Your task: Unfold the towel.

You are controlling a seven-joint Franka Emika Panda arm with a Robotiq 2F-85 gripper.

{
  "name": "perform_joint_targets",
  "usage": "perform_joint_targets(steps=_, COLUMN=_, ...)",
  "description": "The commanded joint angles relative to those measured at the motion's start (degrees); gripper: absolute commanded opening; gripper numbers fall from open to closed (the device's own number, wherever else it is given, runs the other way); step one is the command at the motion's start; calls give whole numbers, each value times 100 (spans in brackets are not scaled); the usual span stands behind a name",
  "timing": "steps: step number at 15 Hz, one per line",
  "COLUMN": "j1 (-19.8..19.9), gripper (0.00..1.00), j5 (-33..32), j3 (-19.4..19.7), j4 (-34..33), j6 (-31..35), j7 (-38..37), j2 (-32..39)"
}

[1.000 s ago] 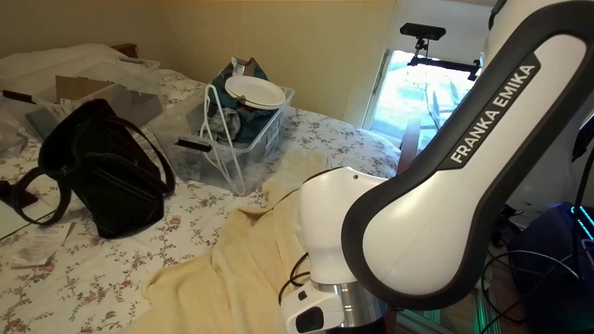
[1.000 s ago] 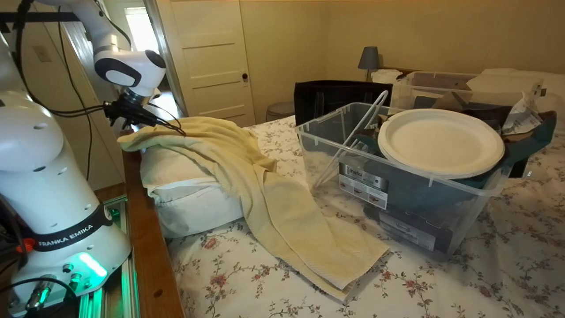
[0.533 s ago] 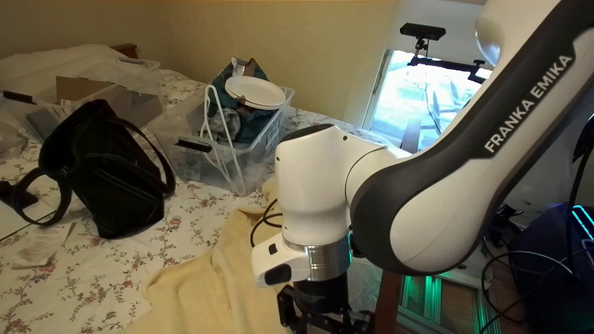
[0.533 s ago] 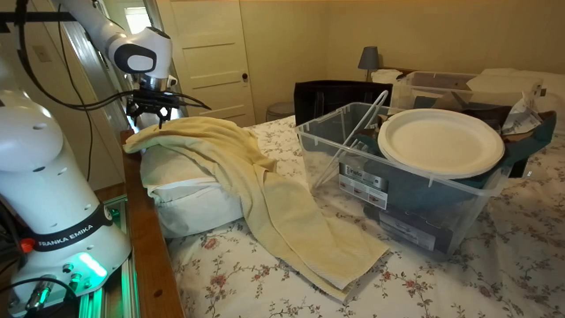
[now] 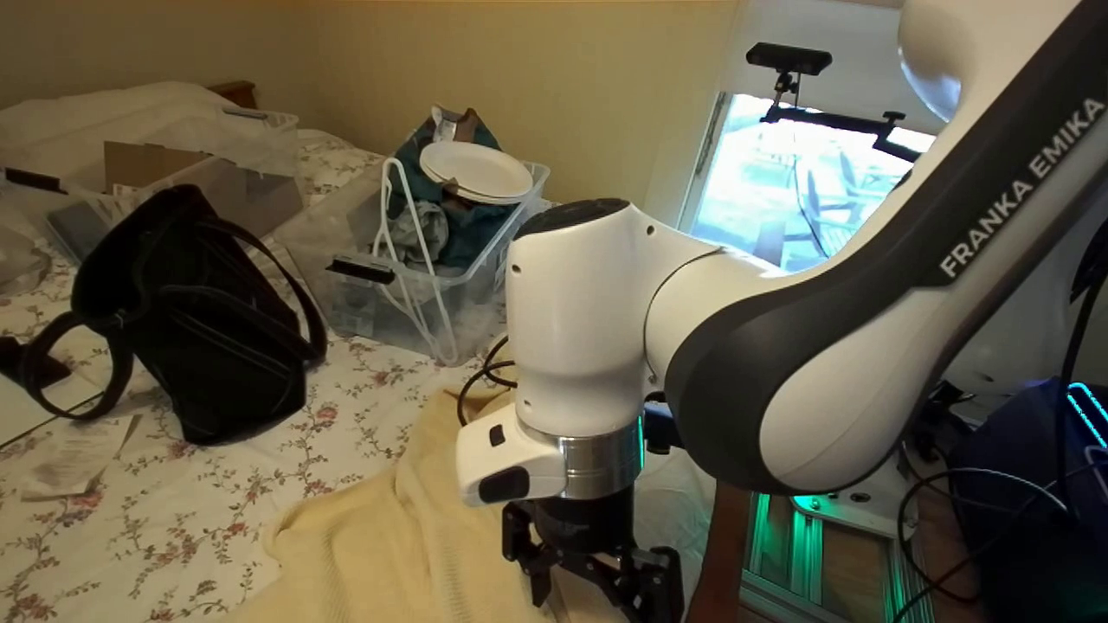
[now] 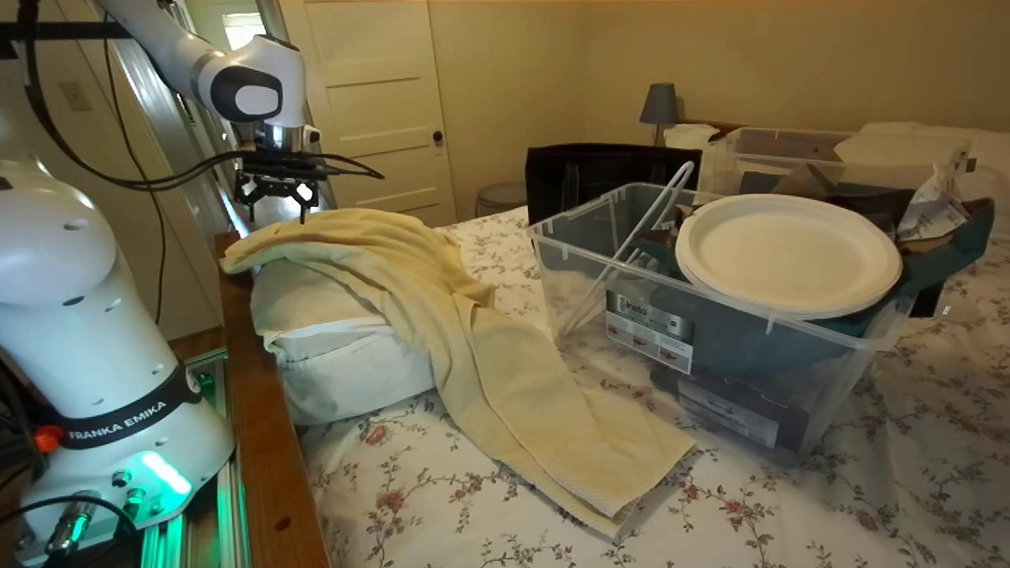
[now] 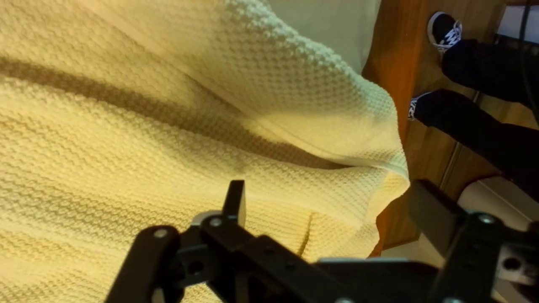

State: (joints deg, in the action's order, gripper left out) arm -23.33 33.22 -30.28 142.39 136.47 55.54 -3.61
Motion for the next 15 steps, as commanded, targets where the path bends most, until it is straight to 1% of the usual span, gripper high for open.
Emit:
perform_joint_targets(steps=1, j1=3, gripper=100, j5=-1214, j3=291, j4=125, j6=-118, j7=-1094, j2=-57)
perform_joint_targets(steps=4, j1=168, gripper=100, j5=-2432, j3=601, j4=228, j6=-370, j7=-1861, j2=-144)
perform_joint_targets(steps=6, j1=292, gripper=100, j5=-3289, j3=780, j4=136, j6=-619, j7=-2337, j2=-92)
perform_joint_targets(steps=8, j1=362, gripper=100, j5=-3787, j3=926, j4=-1, j6=-850, j7=-2477, j2=15)
perform_joint_targets(steps=11, j1=413, gripper=100, j5=-3920, j3=1100, j4=-231, j6=-1156, j7=-2148, j2=228)
perform_joint_targets(steps=14, j1=420, gripper=100, j5=-3792, j3=1189, j4=-408, j6=-1040, j7=-1677, j2=464)
perform_joint_targets(steps=15, j1=428, gripper=100, j5=-3840, j3=1197, j4=-477, j6=-1015, j7=-1573, j2=566)
